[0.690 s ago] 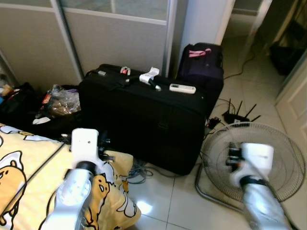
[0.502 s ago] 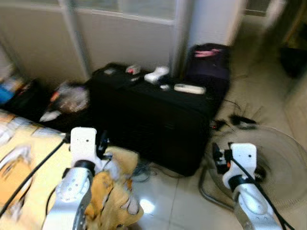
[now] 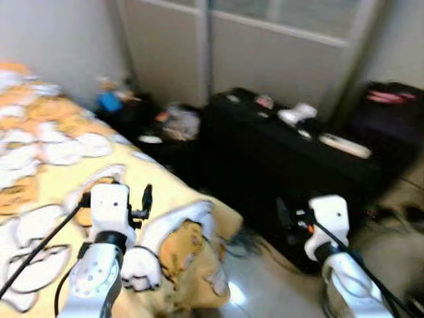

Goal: Clean up the room

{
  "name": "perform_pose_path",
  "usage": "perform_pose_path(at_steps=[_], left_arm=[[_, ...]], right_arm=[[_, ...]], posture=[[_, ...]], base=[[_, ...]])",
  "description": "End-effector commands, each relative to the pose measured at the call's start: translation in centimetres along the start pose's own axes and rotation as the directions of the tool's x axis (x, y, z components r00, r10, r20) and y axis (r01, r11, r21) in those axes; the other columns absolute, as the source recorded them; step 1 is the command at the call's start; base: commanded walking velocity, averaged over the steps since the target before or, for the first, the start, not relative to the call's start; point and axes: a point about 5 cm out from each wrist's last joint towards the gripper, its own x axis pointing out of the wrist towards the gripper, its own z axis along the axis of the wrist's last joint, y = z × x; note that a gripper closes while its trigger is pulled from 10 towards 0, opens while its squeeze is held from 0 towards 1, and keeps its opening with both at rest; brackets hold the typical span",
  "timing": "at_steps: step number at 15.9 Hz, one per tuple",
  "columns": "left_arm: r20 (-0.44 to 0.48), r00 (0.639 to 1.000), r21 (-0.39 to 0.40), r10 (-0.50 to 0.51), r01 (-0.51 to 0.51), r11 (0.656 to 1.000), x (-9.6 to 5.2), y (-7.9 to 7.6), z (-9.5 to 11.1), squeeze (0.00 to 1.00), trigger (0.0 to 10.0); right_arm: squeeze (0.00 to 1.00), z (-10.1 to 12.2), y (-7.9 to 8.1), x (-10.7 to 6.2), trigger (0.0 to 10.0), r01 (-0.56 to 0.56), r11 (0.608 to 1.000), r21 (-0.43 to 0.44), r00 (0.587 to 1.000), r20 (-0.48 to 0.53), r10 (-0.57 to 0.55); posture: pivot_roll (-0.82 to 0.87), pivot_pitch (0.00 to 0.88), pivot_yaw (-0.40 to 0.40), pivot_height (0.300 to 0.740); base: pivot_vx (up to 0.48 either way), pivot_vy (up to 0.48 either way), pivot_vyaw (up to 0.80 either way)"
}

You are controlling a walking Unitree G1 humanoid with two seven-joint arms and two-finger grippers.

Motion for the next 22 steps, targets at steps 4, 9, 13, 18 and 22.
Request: perform_pose_path(at_steps=[4, 9, 13, 18, 22], left_arm=[[-0.044, 0.999, 0.029, 0.011, -0.009, 1.0, -0.5, 0.7, -0.4, 0.0, 10.0], [-0.047, 0.999, 0.032, 0.017, -0.016, 0.999, -1.0, 0.6, -0.5, 0.0, 10.0], [-0.035, 0.999, 0.064, 0.023, -0.021, 0.998, -0.9, 0.9, -0.1, 0.0, 10.0], [-0.03, 0.999, 0.066, -0.012, 0.014, 0.998, 0.6, 1.0, 0.2, 0.0, 10.0], [-0.026, 0.999, 0.056, -0.022, 0.024, 0.998, 0.9, 0.6, 0.2, 0.0, 10.0]], right_arm=[[1.0, -0.2, 0.9, -0.4, 10.0, -0.03, 0.998, 0.046, 0.999, -0.012, 0.03], [1.0, -0.4, 1.0, -0.6, 10.0, -0.049, 0.998, 0.043, 0.999, -0.018, 0.05], [1.0, -0.7, 1.1, -0.2, 10.0, -0.042, 0.997, 0.071, 0.999, -0.008, 0.043], [1.0, -1.0, -0.7, -0.6, 10.0, 0.169, 0.984, 0.065, 0.986, -0.025, -0.167], [0.0, 0.0, 0.2, 0.1, 10.0, 0.108, 0.993, 0.057, 0.994, 0.006, -0.109]], posture=[[-0.01, 0.0, 0.024, 0.74], [0.0, 0.0, -0.004, 0.74], [0.02, 0.0, 0.004, 0.74], [-0.02, 0.0, 0.042, 0.74], [-0.01, 0.0, 0.02, 0.74]], base=[[0.0, 0.0, 0.8], [0.0, 0.0, 0.8], [0.0, 0.251, 0.8], [0.0, 0.273, 0.0], [0.0, 0.317, 0.0]])
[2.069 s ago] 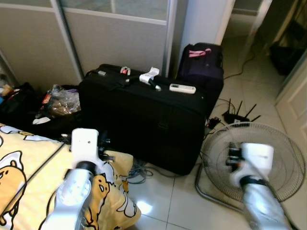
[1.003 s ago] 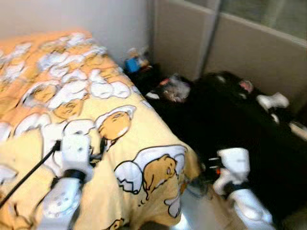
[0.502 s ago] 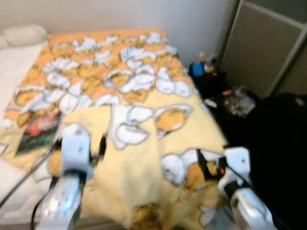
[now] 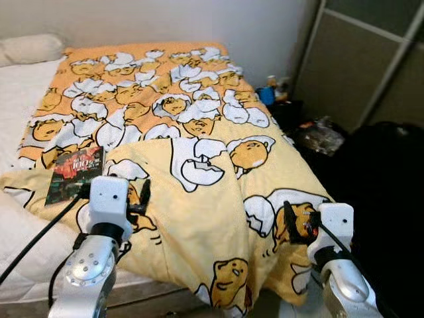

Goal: Clean up the room

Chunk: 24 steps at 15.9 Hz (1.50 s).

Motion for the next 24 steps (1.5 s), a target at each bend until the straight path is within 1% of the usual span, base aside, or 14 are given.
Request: perform_pose_path(at_steps=[1, 3, 5, 6, 7, 9, 10, 11, 12, 14, 16, 17, 20, 24], left_arm=[[-0.001, 1.0, 0.002, -0.009, 0.009, 1.0, 0.1, -0.1, 0.0, 0.0, 10.0], [-0.003, 1.0, -0.002, -0.011, 0.011, 1.0, 0.1, -0.4, -0.1, 0.0, 10.0], [-0.001, 1.0, -0.004, -0.014, 0.014, 1.0, 0.1, -0.5, -0.1, 0.0, 10.0], [0.0, 1.0, -0.004, -0.016, 0.016, 1.0, 0.2, -0.5, 0.0, 0.0, 10.0], [0.0, 1.0, 0.0, -0.022, 0.022, 1.0, 0.3, -0.5, -0.1, 0.0, 10.0], [0.0, 1.0, 0.004, -0.031, 0.031, 1.0, 0.4, -0.5, -0.1, 0.0, 10.0], [0.001, 0.999, 0.006, -0.038, 0.038, 0.999, 0.5, -0.5, -0.1, 0.0, 10.0], [0.0, 0.999, 0.004, -0.041, 0.041, 0.999, 0.6, -0.5, -0.1, 0.0, 10.0], [-0.005, 0.999, -0.005, -0.04, 0.04, 0.999, 0.7, -0.4, -0.2, 0.0, 10.0], [-0.007, 0.999, -0.008, -0.039, 0.039, 0.999, 0.6, -0.5, -0.3, 0.0, 10.0], [-0.012, 1.0, -0.017, -0.029, 0.029, 0.999, 0.4, -0.7, -0.5, 0.0, 10.0], [-0.013, 1.0, -0.018, -0.024, 0.024, 1.0, 0.3, -0.7, -0.6, 0.0, 10.0], [-0.015, 1.0, -0.012, -0.022, 0.022, 1.0, 0.0, -0.6, -0.7, 0.0, 10.0], [-0.013, 1.0, -0.01, -0.012, 0.012, 1.0, -0.1, -0.4, -0.5, 0.0, 10.0]], right_arm=[[0.0, 1.0, 0.5, 0.2, 10.0, -0.027, 0.999, 0.036, 0.999, 0.026, 0.026], [0.0, 0.6, 0.3, 0.5, 10.0, -0.017, 0.999, 0.027, 0.999, -0.033, 0.018], [0.0, 0.5, 0.1, 0.6, 10.0, -0.001, 0.999, 0.039, 0.999, -0.042, 0.003], [0.0, 0.6, -0.2, 0.6, 10.0, 0.042, 0.999, -0.008, 0.999, -0.034, -0.042], [0.0, 0.8, -0.5, 0.6, 10.0, 0.099, 0.995, -0.025, 0.995, 0.003, -0.099], [0.0, 1.0, -0.6, 0.6, 10.0, 0.124, 0.992, -0.018, 0.992, 0.034, -0.124], [0.0, 0.8, -0.2, 0.5, 10.0, 0.065, 0.998, 0.011, 0.998, 0.002, -0.065], [0.0, 0.8, 0.0, 0.3, 10.0, 0.032, 0.999, 0.029, 0.999, 0.004, -0.032], [0.0, 0.6, 0.1, 0.0, 10.0, -0.001, 1.0, 0.026, 1.0, -0.011, 0.001], [0.0, 0.6, 0.1, -0.1, 10.0, -0.006, 1.0, 0.0, 1.0, -0.006, 0.006], [0.0, 0.6, 0.4, 0.0, 10.0, -0.043, 0.999, 0.026, 0.999, -0.012, 0.044], [0.0, 0.7, 0.6, 0.1, 10.0, -0.065, 0.998, 0.009, 0.998, -0.009, 0.065], [0.0, 0.8, 0.6, 0.5, 10.0, -0.062, 0.998, -0.019, 0.998, -0.006, 0.062], [0.0, 0.6, 0.6, 0.5, 10.0, -0.066, 0.998, -0.008, 0.998, -0.012, 0.065]], posture=[[-0.01, 0.0, 0.016, 0.74], [-0.01, 0.0, 0.014, 0.74], [-0.01, 0.0, 0.017, 0.74], [-0.01, 0.0, 0.019, 0.74], [-0.01, 0.0, 0.022, 0.74], [-0.02, 0.0, 0.036, 0.74], [-0.02, 0.0, 0.045, 0.74], [-0.03, 0.0, 0.047, 0.74], [-0.03, 0.0, 0.045, 0.74], [-0.03, 0.0, 0.039, 0.74], [-0.02, 0.0, 0.02, 0.74], [-0.02, 0.0, 0.016, 0.74], [-0.01, 0.0, 0.006, 0.74], [0.0, 0.0, 0.008, 0.74]], base=[[0.0, 0.319, 0.0], [0.0, 0.319, 0.0], [0.0, 0.322, 0.0], [0.0, 0.319, 0.0], [0.0, 0.322, 0.0], [0.0, 0.322, 0.0], [0.0, 0.322, 0.0], [0.0, 0.322, 0.0], [0.0, 0.319, 0.0], [0.0, 0.322, 0.0], [0.0, 0.322, 0.0], [0.0, 0.326, 0.0], [0.0, 0.325, 0.0], [0.0, 0.323, 0.0]])
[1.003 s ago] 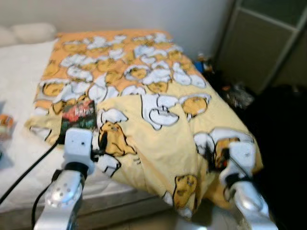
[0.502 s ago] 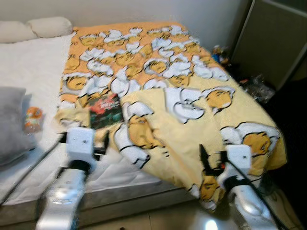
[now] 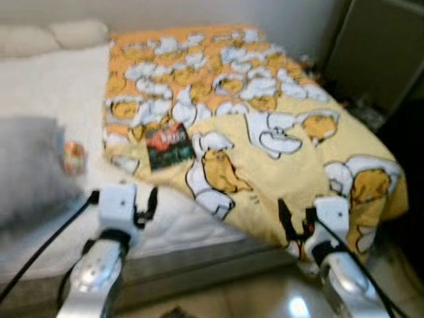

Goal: Clean up the room

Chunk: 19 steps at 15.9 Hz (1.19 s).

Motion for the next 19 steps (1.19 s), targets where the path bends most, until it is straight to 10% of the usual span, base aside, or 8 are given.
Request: perform_pose_path(at_steps=[1, 19], left_arm=[[0.009, 1.0, 0.016, 0.018, -0.019, 1.0, -0.1, 0.4, 0.2, 0.0, 10.0], [0.028, 0.998, 0.002, 0.053, -0.053, 0.999, -0.2, 0.7, 0.8, 0.0, 10.0]], right_arm=[[0.0, 0.3, 0.3, 0.2, 10.0, -0.007, 1.0, 0.001, 1.0, 0.012, 0.007], [0.0, 0.8, 1.4, 1.2, 10.0, -0.073, 0.997, 0.033, 0.997, 0.025, 0.072]], posture=[[0.0, 0.0, 0.008, 0.74], [0.03, 0.0, -0.013, 0.74]], base=[[0.0, 0.326, 0.0], [0.0, 0.287, 0.0]])
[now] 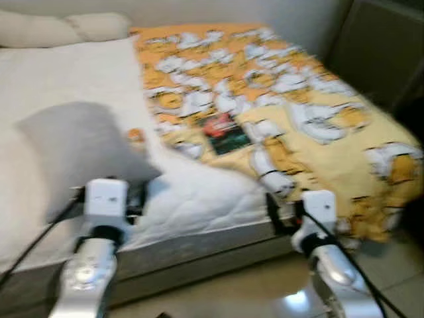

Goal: Clean up the room

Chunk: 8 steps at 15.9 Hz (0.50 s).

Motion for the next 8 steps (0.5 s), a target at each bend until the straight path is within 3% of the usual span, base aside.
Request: perform_pose_path(at_steps=[1, 4, 5, 8], left_arm=[[0.004, 1.0, 0.012, 0.015, -0.015, 1.0, 0.0, 0.4, 0.2, 0.0, 10.0], [0.03, 0.999, 0.047, 0.035, -0.037, 0.998, 0.4, 0.6, 0.8, 0.0, 10.0], [0.04, 0.999, 0.055, 0.035, -0.037, 0.998, 0.6, 0.6, 1.1, 0.0, 10.0], [0.045, 0.998, 0.055, 0.044, -0.046, 0.997, 0.7, 1.0, 1.4, 0.0, 10.0]], right_arm=[[0.0, 0.1, 0.2, 0.2, 10.0, -0.009, 1.0, 0.02, 1.0, 0.002, 0.009], [0.0, 0.8, 0.8, 0.8, 10.0, -0.065, 0.998, -0.01, 0.998, 0.023, 0.066], [0.0, 0.9, 1.2, 0.9, 10.0, -0.098, 0.994, -0.039, 0.995, 0.024, 0.099], [0.0, 1.3, 1.6, 1.7, 10.0, -0.123, 0.992, -0.019, 0.992, 0.038, 0.124]], posture=[[0.03, 0.0, -0.013, 0.74], [0.03, 0.0, -0.015, 0.74], [0.04, 0.0, -0.016, 0.74], [0.05, 0.0, -0.015, 0.74]], base=[[0.0, 0.0, 0.0], [0.0, 0.0, 0.0], [0.3, 0.0, 0.8], [0.304, 0.0, 0.8]])
